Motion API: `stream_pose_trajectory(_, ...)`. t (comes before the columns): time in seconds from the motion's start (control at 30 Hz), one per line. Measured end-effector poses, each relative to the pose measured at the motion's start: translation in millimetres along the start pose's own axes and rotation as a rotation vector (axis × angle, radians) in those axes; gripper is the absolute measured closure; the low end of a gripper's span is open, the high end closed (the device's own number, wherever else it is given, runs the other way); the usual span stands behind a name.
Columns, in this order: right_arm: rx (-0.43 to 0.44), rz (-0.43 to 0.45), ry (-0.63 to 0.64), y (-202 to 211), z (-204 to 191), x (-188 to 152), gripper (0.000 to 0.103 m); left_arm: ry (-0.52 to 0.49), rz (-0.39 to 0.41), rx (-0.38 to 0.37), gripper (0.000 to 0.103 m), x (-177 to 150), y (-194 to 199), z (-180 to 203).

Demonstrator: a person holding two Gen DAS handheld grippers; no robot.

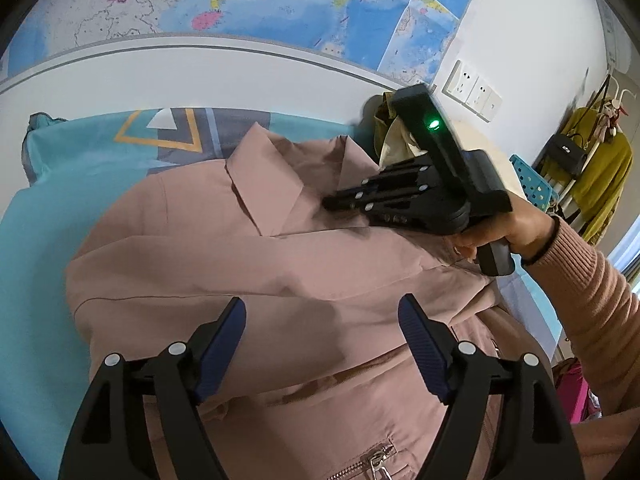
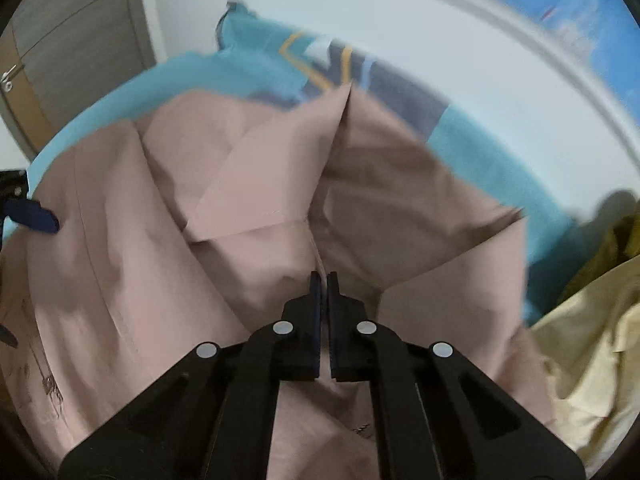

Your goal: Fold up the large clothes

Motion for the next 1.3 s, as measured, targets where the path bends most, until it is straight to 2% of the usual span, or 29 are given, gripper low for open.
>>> stream_pose_trajectory(0.1,-0.093,0.054,-0.023,14,9,14,0.101,0.000,0.001,0.010,0.026,2,0,-1)
stream_pose_trajectory(0.2,-0.173,0.071,-0.073,14,23,30,0.101,0.000,-0.001,0.016,0.026,5,-1,-1)
stream_pose_trajectory(0.33,-0.201,0.064,-0.123,-4,33,40,0.099,-0.002,-0.008,0.025,0.026,3,-2,1)
stream_pose_trajectory(0.37,-0.206,0.054,-0.123,-9,32,38,0.097,-0.006,-0.012,0.031,0.026,1,-2,1)
stream_pose_trajectory(0.4,-0.217,0.017,-0.140,-16,34,34,0.088,-0.010,-0.015,0.040,0.026,-1,-2,0)
stream_pose_trajectory(0.47,-0.209,0.024,-0.150,-7,34,21,0.085,-0.013,-0.017,0.055,0.026,-7,1,-3)
stream_pose_trajectory(0.5,-0.202,0.063,-0.180,11,38,12,0.072,-0.012,-0.013,0.059,0.026,-12,5,-6)
stream_pose_trajectory(0.53,-0.184,0.084,-0.210,23,41,5,0.061,-0.011,-0.003,0.059,0.026,-17,11,-8)
stream_pose_trajectory(0.57,-0.123,0.128,-0.240,42,43,-7,0.048,-0.008,0.006,0.062,0.026,-21,16,-11)
stream_pose_trajectory(0.6,-0.059,0.178,-0.251,62,42,-22,0.049,-0.006,0.020,0.069,0.025,-27,24,-14)
stream_pose_trajectory(0.63,-0.026,0.207,-0.262,78,42,-36,0.045,-0.006,0.031,0.074,0.023,-31,29,-17)
stream_pose_trajectory(0.7,0.045,0.243,-0.304,110,41,-84,0.039,0.012,0.062,0.103,0.020,-48,47,-27)
stream_pose_trajectory(0.77,0.119,0.261,-0.343,125,39,-122,0.034,0.033,0.065,0.131,0.017,-63,57,-37)
stream_pose_trajectory(0.83,0.201,0.257,-0.417,132,39,-176,0.031,0.074,0.041,0.159,0.015,-81,60,-48)
stream_pose_trajectory(0.9,0.289,0.224,-0.512,126,35,-227,0.030,0.103,0.002,0.155,0.015,-95,58,-55)
stream_pose_trajectory(1.0,0.357,0.201,-0.657,114,26,-296,0.028,0.125,-0.066,0.074,0.015,-122,53,-53)
stream_pose_trajectory(1.1,0.490,0.232,-0.771,107,13,-339,0.023,0.124,-0.122,0.026,0.015,-139,44,-44)
stream_pose_trajectory(1.2,0.507,0.237,-0.792,102,0,-352,0.023,0.107,-0.129,-0.029,0.008,-150,42,-31)
stream_pose_trajectory(1.3,0.518,0.238,-0.764,105,-17,-355,0.022,0.107,-0.134,-0.077,0.008,-160,43,-22)
Point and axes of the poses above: each gripper's, at about its wrist camera, not at the fingertips, and y roughly against the way its jaws point, z to its right, x to its top, the point moved 5 cm from there along -y, roughly the way its jaws point, and after that the axes turned 12 degrees about -z, right-handed, at the moved point
